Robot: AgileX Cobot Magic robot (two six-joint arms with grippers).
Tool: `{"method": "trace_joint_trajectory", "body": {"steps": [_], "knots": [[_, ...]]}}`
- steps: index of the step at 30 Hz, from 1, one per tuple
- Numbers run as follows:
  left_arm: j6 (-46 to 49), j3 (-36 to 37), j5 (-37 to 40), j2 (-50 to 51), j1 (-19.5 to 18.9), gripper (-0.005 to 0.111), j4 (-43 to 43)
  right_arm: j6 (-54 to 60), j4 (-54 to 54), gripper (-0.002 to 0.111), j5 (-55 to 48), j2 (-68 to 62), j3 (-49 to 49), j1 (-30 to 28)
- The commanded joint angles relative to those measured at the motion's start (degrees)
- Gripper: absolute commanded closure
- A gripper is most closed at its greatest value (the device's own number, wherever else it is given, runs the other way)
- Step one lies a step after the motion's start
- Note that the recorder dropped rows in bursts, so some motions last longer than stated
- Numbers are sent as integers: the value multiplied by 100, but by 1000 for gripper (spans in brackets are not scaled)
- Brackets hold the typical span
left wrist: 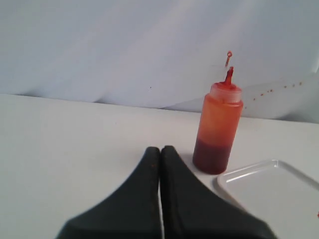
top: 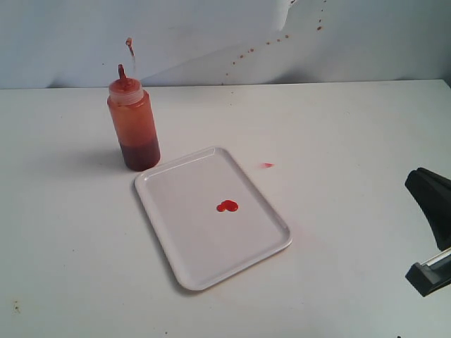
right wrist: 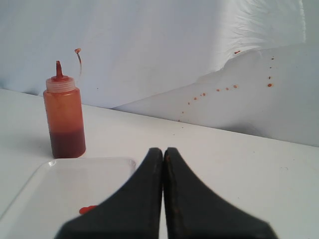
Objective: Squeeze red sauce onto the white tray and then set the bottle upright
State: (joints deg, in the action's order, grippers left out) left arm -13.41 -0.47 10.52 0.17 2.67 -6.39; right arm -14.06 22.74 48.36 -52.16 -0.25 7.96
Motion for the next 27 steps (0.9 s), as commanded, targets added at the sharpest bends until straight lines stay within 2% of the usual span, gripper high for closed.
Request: {"method": "trace_joint_trajectory", "body": {"steps": [1,10,27], "knots": [[546,47,500,-17,32,107,183,38,-23,108,53,33,25,-4],[955,47,598,-17,32,107,194,38,-23,108,53,33,25,-4],[1065,47,587,-17,32,107,194,38,-23,108,53,33,25,-4]]}}
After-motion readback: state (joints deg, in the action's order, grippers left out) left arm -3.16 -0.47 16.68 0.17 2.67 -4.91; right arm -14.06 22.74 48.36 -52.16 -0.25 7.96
